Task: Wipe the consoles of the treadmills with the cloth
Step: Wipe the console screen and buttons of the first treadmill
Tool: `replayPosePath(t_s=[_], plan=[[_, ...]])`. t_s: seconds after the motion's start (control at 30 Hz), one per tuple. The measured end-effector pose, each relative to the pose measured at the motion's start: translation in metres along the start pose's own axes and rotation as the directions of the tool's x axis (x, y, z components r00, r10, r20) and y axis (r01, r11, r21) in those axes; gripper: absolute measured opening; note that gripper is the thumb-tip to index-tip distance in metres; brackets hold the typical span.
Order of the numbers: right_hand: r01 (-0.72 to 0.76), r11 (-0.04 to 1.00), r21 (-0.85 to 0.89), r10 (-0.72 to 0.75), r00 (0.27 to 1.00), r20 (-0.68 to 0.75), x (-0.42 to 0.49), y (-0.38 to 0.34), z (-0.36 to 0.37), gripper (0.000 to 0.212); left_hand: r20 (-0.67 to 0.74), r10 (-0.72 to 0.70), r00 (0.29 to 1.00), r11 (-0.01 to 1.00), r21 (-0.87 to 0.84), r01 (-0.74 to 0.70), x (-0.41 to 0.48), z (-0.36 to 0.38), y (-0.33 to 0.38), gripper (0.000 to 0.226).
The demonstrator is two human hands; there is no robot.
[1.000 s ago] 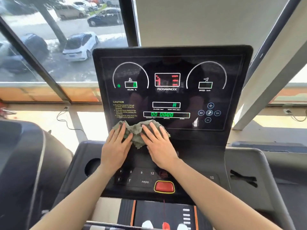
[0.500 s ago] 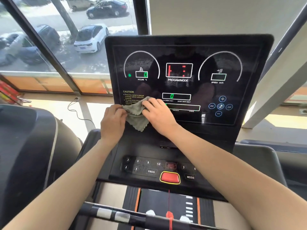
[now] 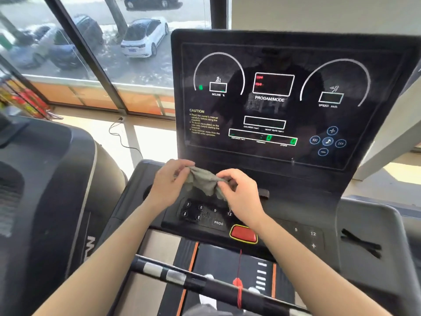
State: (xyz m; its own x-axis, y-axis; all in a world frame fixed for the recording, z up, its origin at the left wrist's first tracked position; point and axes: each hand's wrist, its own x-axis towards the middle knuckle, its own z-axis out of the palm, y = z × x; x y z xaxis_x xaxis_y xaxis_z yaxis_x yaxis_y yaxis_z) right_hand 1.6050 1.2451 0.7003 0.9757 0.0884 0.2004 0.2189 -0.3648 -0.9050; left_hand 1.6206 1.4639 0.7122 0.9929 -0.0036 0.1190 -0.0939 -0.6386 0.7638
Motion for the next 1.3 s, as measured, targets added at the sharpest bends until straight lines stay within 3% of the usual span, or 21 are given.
replayPosePath(t_s=[0.17,0.27,0.37,0.47,0.53,0.67,0.73,0.83,1.03,1.3], plan=[[-0.023,0.992,-0.127,0.027,0.999,0.029,-0.034,0.012,0.009,0.021,0.023,0.084,0.996,0.992,0.093,-0.086,-0.031,-0.001,-0.017,0.019],[0.036,0.973,-0.229,-0.024,0.998,0.056,-0.047,0.018,0.018,0.018,-0.023,0.119,0.993,0.973,0.204,-0.112,-0.049,0.005,-0.031,0.017],[0.153,0.884,-0.441,-0.128,0.988,0.086,-0.053,0.035,0.032,0.016,-0.094,0.144,0.985,0.921,0.377,-0.098,-0.063,0.019,-0.047,0.015],[0.282,0.751,-0.597,-0.198,0.959,0.203,-0.063,0.051,0.050,0.021,-0.109,0.080,0.991,0.911,0.412,-0.028,-0.082,0.037,-0.063,0.019],[0.329,0.705,-0.628,-0.194,0.941,0.276,-0.073,0.054,0.057,0.027,-0.108,0.066,0.992,0.915,0.403,-0.017,-0.097,0.044,-0.068,0.027],[0.243,0.677,-0.695,0.052,0.926,0.374,-0.095,0.050,0.063,0.060,0.033,0.072,0.997,0.907,0.413,-0.080,-0.121,0.052,-0.067,0.044],[0.221,0.637,-0.738,0.108,0.923,0.369,-0.102,0.045,0.067,0.065,0.078,0.043,0.996,0.893,0.444,-0.073,-0.129,0.053,-0.066,0.048],[0.209,0.615,-0.760,0.129,0.924,0.359,-0.102,0.038,0.076,0.065,0.073,-0.005,0.997,0.882,0.470,-0.030,-0.131,0.050,-0.068,0.049],[0.235,0.672,-0.702,0.104,0.909,0.404,-0.079,0.033,0.100,0.063,0.055,-0.084,0.995,0.877,0.477,0.047,-0.108,0.040,-0.081,0.052],[0.268,0.649,-0.712,0.072,0.910,0.409,-0.103,0.039,0.082,0.050,0.153,0.070,0.986,0.934,0.337,-0.119,-0.125,0.038,-0.086,0.044]])
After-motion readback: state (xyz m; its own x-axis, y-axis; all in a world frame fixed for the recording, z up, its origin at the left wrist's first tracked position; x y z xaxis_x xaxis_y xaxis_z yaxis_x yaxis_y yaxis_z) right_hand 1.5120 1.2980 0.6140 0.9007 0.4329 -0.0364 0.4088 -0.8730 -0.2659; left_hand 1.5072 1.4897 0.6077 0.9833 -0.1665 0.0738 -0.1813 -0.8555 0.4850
